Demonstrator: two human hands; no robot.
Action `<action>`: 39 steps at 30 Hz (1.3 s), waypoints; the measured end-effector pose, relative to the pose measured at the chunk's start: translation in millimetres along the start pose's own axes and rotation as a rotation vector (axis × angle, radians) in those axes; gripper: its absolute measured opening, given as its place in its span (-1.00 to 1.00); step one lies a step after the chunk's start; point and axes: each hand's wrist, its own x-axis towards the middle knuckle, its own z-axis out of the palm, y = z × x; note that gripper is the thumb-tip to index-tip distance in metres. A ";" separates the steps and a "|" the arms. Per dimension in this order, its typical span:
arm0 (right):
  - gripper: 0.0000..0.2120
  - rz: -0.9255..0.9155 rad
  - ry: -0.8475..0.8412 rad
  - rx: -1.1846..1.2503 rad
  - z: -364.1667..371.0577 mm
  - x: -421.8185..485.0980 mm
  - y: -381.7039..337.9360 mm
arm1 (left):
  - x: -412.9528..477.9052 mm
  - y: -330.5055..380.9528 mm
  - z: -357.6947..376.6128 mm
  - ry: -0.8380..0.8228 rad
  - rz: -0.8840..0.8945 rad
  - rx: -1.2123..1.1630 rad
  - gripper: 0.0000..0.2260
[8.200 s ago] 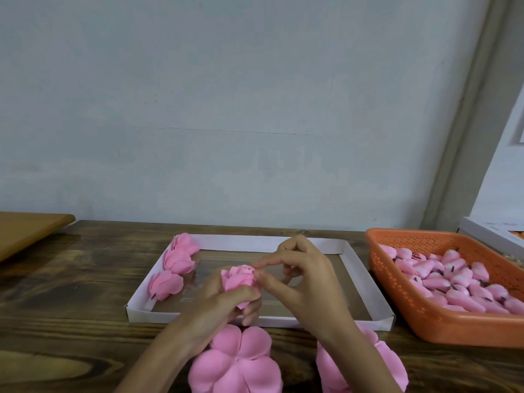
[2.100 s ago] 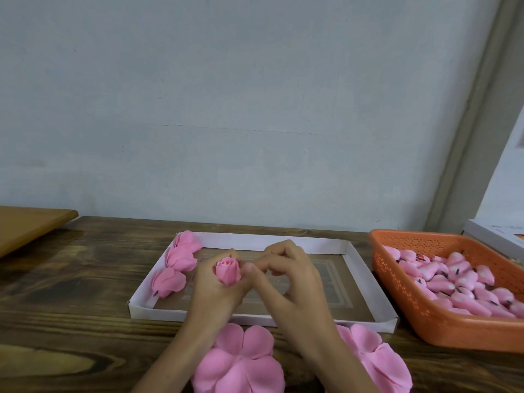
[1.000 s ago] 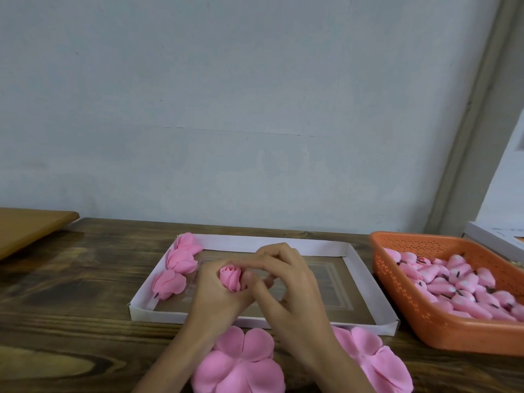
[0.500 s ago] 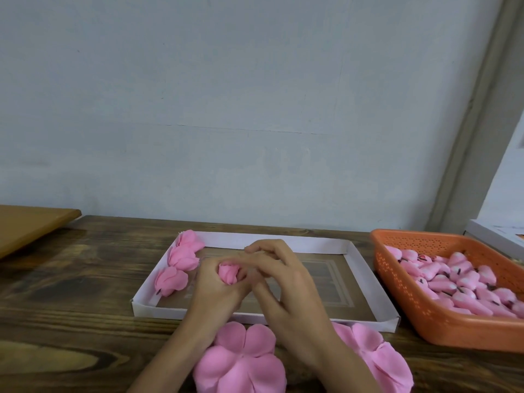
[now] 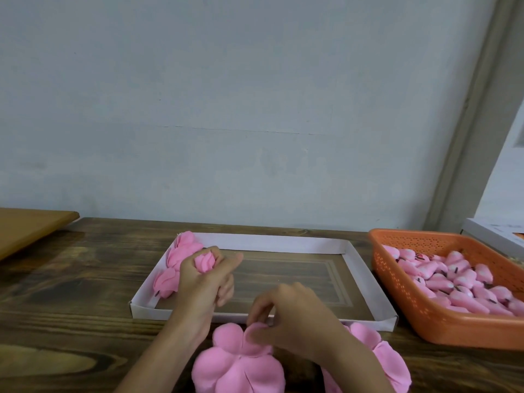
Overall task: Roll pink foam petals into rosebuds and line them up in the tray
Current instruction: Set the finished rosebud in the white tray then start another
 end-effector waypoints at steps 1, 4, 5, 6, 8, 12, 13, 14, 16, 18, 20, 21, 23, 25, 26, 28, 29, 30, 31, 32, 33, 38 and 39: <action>-0.86 0.001 0.008 0.015 -1.6 -0.3 1.3 | -0.2 1.5 -0.2 -0.005 -0.013 -0.027 -0.56; -0.87 0.010 0.020 0.055 -2.7 -0.6 1.1 | 0.7 4.6 -0.1 -0.001 -0.025 -0.072 -0.57; -0.87 0.011 0.022 0.062 -2.5 -0.6 0.4 | 1.3 5.0 -0.5 0.007 -0.025 -0.082 -0.58; -0.87 0.011 0.022 0.066 -2.6 -0.5 0.0 | 1.9 4.9 -0.9 0.014 -0.024 -0.087 -0.59; -0.87 0.013 0.021 0.067 -3.5 -0.8 0.1 | 2.2 4.7 -2.3 0.019 -0.020 -0.075 -0.59; -0.89 -0.004 0.016 0.063 -5.4 -1.6 -0.6 | 1.5 4.8 -3.1 0.020 -0.016 -0.050 -0.58; -0.89 -0.010 0.020 0.069 -5.3 -1.8 -0.7 | 1.3 5.1 -2.9 0.021 -0.017 -0.047 -0.59; -0.90 -0.019 0.025 0.082 -5.4 -2.0 -0.3 | 1.1 5.3 -2.5 0.021 -0.018 -0.043 -0.59; -0.94 -0.057 0.029 0.117 -6.2 -2.1 0.9 | 0.8 5.7 -2.2 0.019 -0.017 -0.035 -0.59; -0.99 -0.092 0.000 0.194 -7.6 -1.9 2.3 | 0.5 6.4 -2.0 0.018 -0.012 -0.033 -0.59; -0.96 -0.098 -0.027 0.259 -8.8 -1.7 3.8 | 0.8 6.3 -2.1 0.017 -0.004 -0.040 -0.58; -0.94 -0.092 -0.029 0.275 -8.8 -1.5 4.6 | 1.1 6.2 -2.5 0.014 -0.002 -0.043 -0.58; -0.86 -0.058 -0.017 0.298 -7.9 -1.0 7.0 | 1.7 5.3 -3.5 0.004 0.001 -0.046 -0.58; -0.81 -0.031 -0.016 0.319 -7.0 -0.1 9.9 | 2.4 3.8 -4.4 -0.003 0.005 -0.044 -0.58; -0.83 -0.032 -0.021 0.325 -6.4 0.6 10.9 | 2.8 3.2 -4.8 -0.006 0.006 -0.042 -0.57; -0.90 -0.048 -0.028 0.309 -4.9 1.4 11.7 | 3.3 2.0 -5.1 -0.003 0.005 -0.044 -0.55; -0.92 -0.056 -0.024 0.290 -4.2 1.5 11.6 | 3.6 1.1 -5.3 0.000 0.003 -0.040 -0.55; -0.93 -0.059 -0.017 0.270 -3.6 1.5 11.6 | 3.8 0.3 -5.5 0.002 0.002 -0.033 -0.55; -0.92 -0.060 -0.009 0.250 -3.2 1.3 11.8 | 3.8 -0.4 -5.7 0.003 0.001 -0.023 -0.56; -0.92 -0.060 0.001 0.232 -3.0 1.2 11.9 | 3.7 -0.8 -6.0 0.004 0.000 -0.014 -0.57; -0.91 -0.066 0.013 0.214 -3.2 1.1 11.9 | 3.4 -1.0 -6.3 0.006 0.001 -0.009 -0.58; -0.95 -0.139 0.054 0.196 -5.5 2.5 10.1 | 2.9 1.1 -5.8 0.019 0.005 0.006 -0.60; -0.96 -0.138 0.054 0.203 -5.5 2.6 10.2 | 2.8 1.3 -5.1 0.019 0.004 0.000 -0.60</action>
